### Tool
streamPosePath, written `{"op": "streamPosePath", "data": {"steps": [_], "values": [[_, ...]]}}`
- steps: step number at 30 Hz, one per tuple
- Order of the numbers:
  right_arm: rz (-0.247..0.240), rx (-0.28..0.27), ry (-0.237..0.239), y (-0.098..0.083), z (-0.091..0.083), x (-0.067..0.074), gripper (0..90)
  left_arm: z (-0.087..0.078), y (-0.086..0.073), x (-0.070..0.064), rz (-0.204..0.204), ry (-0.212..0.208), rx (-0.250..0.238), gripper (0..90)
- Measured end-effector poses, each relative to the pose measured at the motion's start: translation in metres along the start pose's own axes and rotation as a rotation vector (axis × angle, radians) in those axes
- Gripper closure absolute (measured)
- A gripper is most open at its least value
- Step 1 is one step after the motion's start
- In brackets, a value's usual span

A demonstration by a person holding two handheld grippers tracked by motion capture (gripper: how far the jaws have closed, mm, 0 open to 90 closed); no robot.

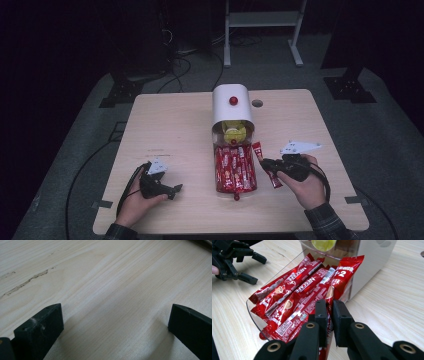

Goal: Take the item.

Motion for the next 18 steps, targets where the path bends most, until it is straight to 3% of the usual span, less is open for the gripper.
{"op": "streamPosePath", "data": {"steps": [18], "values": [[0.026, -0.006, -0.044, -0.013, -0.014, -0.021, 82.0, 0.0, 0.0, 0.0, -0.001, 0.0, 0.0, 0.0]]}}
Point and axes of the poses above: each handheld gripper's, and its own axes: z roughly forward along the jaws, y roughly out of its top, x roughly to its left, the point moved 9 cm from there along z, roughly forward along the jaws, and after that the axes turned 2 degrees about -y, right-handed, at the moved point
